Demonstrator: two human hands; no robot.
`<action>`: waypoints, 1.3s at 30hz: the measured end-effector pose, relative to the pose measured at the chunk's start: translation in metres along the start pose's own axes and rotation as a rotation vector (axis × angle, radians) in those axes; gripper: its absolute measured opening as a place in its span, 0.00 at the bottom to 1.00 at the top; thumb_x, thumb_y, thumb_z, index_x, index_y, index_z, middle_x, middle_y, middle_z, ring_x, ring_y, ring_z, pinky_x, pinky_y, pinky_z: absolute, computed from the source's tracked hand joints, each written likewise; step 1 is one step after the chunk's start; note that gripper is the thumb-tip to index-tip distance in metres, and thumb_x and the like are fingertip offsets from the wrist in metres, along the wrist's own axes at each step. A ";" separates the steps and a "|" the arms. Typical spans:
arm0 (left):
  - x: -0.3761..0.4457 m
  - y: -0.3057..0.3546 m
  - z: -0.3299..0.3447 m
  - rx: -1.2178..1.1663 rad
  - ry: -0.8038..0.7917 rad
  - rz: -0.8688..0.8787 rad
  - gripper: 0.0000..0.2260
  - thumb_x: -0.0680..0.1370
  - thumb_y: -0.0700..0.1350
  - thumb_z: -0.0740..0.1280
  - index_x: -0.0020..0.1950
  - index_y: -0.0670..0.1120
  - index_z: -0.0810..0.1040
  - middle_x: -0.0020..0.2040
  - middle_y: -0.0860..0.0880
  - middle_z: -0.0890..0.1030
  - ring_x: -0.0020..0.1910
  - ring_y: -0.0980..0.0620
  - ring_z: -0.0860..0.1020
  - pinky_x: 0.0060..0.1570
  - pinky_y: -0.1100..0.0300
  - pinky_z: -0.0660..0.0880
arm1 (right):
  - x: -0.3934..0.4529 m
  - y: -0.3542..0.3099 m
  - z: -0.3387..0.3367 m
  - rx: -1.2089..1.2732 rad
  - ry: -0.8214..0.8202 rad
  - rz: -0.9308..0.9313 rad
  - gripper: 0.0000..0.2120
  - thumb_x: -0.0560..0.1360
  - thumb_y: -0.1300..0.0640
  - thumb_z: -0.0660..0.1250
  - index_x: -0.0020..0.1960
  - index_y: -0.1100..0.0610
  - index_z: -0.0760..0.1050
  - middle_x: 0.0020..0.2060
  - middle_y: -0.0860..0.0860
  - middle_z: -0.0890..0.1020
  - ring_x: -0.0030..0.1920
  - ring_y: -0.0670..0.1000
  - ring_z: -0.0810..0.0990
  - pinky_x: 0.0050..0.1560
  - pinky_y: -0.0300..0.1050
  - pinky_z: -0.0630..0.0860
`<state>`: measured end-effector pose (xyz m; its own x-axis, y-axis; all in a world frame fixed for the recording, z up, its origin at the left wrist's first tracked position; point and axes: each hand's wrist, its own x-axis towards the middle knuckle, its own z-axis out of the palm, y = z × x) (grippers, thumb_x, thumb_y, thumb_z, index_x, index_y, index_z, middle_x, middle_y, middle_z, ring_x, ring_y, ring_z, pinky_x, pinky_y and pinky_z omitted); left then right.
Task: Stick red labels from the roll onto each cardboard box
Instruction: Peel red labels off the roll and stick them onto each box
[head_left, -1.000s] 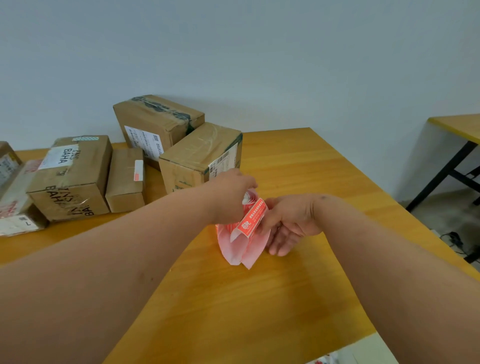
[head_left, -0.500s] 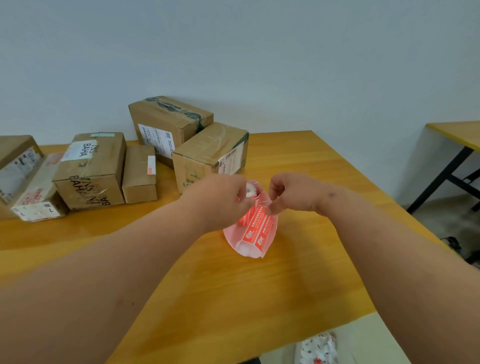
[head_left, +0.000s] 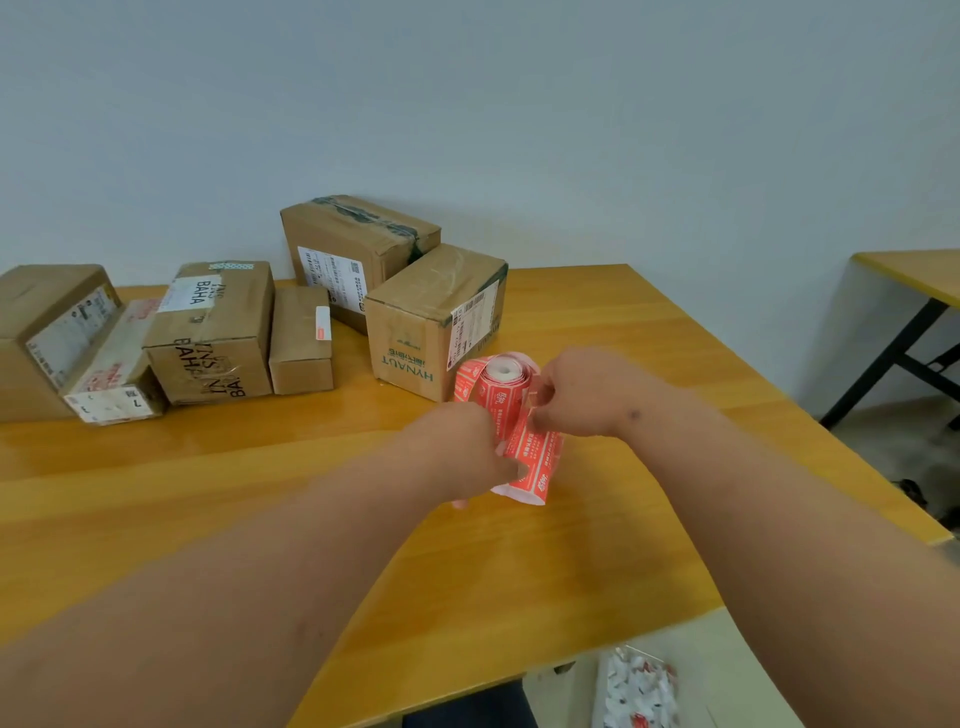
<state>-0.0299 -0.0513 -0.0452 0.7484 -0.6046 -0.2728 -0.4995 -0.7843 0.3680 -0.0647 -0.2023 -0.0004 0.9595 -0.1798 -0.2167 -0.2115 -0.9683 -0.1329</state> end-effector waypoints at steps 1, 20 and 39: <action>0.000 0.001 0.001 -0.033 -0.003 -0.002 0.15 0.77 0.55 0.68 0.53 0.44 0.80 0.38 0.49 0.83 0.27 0.55 0.81 0.32 0.59 0.77 | 0.001 0.000 0.002 -0.027 -0.016 0.015 0.10 0.73 0.48 0.67 0.41 0.55 0.79 0.36 0.49 0.80 0.35 0.47 0.76 0.31 0.40 0.69; -0.022 -0.013 -0.032 -0.508 0.028 0.022 0.18 0.76 0.47 0.71 0.64 0.53 0.71 0.52 0.51 0.80 0.48 0.54 0.80 0.39 0.64 0.75 | -0.011 0.004 -0.008 0.521 -0.285 -0.132 0.02 0.74 0.62 0.69 0.45 0.57 0.81 0.42 0.55 0.82 0.37 0.52 0.67 0.35 0.42 0.64; -0.027 -0.029 -0.049 -0.557 -0.052 -0.068 0.06 0.78 0.41 0.69 0.54 0.43 0.81 0.44 0.45 0.85 0.35 0.55 0.81 0.31 0.67 0.74 | 0.024 -0.014 0.017 0.150 0.338 -0.240 0.08 0.73 0.53 0.69 0.49 0.50 0.72 0.54 0.47 0.72 0.53 0.49 0.74 0.48 0.41 0.70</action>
<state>-0.0139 -0.0056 -0.0047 0.7413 -0.5726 -0.3502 -0.1349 -0.6382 0.7579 -0.0416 -0.1903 -0.0200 0.9864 -0.0236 0.1629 0.0241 -0.9583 -0.2848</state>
